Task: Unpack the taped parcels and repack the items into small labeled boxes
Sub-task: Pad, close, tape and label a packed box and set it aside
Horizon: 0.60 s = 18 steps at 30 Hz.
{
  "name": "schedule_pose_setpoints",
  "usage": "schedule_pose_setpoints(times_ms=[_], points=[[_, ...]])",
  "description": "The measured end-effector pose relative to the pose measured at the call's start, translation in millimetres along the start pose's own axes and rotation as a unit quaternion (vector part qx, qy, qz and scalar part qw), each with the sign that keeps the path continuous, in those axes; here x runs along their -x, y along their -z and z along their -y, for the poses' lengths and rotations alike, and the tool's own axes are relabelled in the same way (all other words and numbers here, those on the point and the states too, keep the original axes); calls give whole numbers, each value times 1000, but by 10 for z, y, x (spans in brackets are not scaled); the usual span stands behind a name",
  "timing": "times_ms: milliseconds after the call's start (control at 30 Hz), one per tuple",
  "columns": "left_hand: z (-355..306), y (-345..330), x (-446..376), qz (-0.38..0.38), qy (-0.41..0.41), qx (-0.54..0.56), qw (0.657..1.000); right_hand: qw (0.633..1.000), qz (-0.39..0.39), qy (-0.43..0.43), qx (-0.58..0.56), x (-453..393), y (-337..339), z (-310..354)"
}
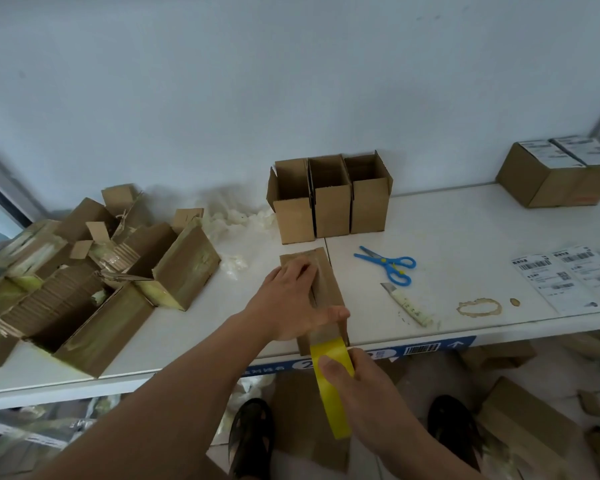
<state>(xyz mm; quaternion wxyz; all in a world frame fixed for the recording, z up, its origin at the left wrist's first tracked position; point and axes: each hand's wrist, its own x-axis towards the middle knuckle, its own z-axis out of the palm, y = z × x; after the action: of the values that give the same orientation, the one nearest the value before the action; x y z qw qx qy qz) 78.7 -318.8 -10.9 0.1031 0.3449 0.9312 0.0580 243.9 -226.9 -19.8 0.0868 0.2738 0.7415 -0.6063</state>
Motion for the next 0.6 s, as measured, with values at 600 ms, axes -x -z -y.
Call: schedule_pose_setpoints(times_ms=[600], points=[[70, -286, -6, -94, -33, -59, 993, 999, 27, -8, 17, -233, 27, -78]])
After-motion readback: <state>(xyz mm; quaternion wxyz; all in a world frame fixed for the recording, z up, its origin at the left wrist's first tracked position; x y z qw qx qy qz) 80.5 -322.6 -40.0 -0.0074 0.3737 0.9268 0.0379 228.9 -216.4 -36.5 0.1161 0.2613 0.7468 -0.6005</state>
